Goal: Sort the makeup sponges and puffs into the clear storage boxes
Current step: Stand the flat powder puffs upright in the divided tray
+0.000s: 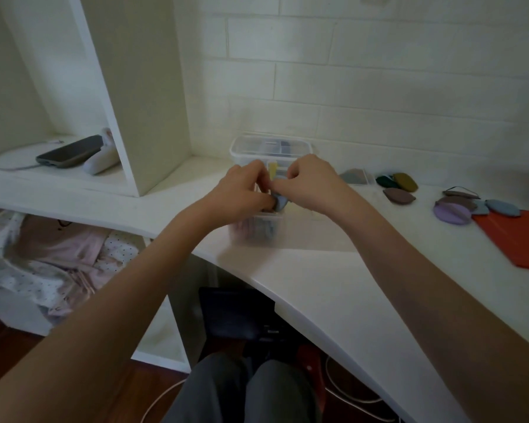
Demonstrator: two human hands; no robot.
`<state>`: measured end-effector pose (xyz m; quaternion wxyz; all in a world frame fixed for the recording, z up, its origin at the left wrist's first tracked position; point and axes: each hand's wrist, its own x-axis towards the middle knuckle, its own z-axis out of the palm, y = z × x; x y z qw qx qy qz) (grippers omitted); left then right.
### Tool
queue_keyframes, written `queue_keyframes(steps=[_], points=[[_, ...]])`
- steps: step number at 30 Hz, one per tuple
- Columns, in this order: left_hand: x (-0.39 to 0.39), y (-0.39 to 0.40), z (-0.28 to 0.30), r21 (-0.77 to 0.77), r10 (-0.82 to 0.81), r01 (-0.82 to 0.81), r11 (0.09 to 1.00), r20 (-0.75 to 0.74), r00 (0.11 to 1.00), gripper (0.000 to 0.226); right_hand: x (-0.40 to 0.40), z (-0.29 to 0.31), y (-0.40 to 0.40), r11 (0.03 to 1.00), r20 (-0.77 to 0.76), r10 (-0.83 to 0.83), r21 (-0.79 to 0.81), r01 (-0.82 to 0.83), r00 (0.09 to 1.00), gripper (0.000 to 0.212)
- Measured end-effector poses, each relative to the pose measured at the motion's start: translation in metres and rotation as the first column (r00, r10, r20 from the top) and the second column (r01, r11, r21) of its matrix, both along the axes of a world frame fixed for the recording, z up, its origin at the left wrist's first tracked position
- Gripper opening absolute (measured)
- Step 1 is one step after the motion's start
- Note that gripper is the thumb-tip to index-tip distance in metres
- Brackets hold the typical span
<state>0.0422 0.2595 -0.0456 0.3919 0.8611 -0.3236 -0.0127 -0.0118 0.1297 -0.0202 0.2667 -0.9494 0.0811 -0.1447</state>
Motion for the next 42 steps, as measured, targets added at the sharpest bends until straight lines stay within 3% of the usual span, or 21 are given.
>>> queue_keyframes(steps=[4, 10, 15, 21, 25, 29, 33, 39, 42], points=[[-0.001, 0.001, -0.001, -0.028, -0.037, 0.036, 0.999, -0.027, 0.999, 0.024, 0.005, -0.009, 0.002, 0.984, 0.036, -0.005, -0.177, 0.011, 0.999, 0.035], [-0.005, 0.000, 0.003, -0.004, -0.026, 0.026, 1.000, -0.002, 1.000, 0.025, 0.003, -0.004, -0.006, 0.984, 0.004, 0.163, 0.077, -0.162, 0.987, 0.043], [-0.007, -0.001, 0.006, 0.068, -0.027, 0.028, 0.997, -0.012, 1.000, 0.021, 0.005, -0.007, -0.013, 0.944, 0.172, 0.321, 0.025, -0.330, 0.931, 0.021], [-0.010, -0.001, 0.006, 0.030, -0.008, 0.009, 0.999, -0.052, 0.999, 0.017, 0.005, -0.002, -0.022, 0.909, 0.092, 0.397, 0.103, -0.405, 0.913, 0.008], [-0.006, -0.002, 0.009, 0.141, -0.018, 0.026, 0.990, -0.058, 0.998, 0.021, 0.002, 0.002, -0.032, 0.865, -0.023, 0.499, 0.076, -0.496, 0.866, 0.018], [-0.005, -0.003, 0.012, 0.252, -0.045, 0.049, 0.966, -0.021, 0.999, 0.021, -0.002, 0.005, -0.030, 0.875, 0.003, 0.476, 0.101, -0.474, 0.880, 0.034], [-0.004, 0.001, 0.009, 0.243, -0.037, 0.028, 0.970, 0.035, 0.999, 0.023, -0.001, 0.003, -0.023, 0.875, 0.045, 0.482, 0.030, -0.483, 0.875, 0.021], [-0.004, 0.001, 0.009, 0.237, -0.034, 0.012, 0.971, 0.086, 0.996, 0.016, -0.002, 0.007, -0.034, 0.876, -0.046, 0.482, 0.045, -0.480, 0.875, 0.017], [-0.003, 0.001, 0.009, 0.282, -0.060, 0.032, 0.959, 0.090, 0.994, 0.016, 0.001, 0.005, -0.031, 0.878, -0.059, 0.467, -0.091, -0.470, 0.882, 0.010]])
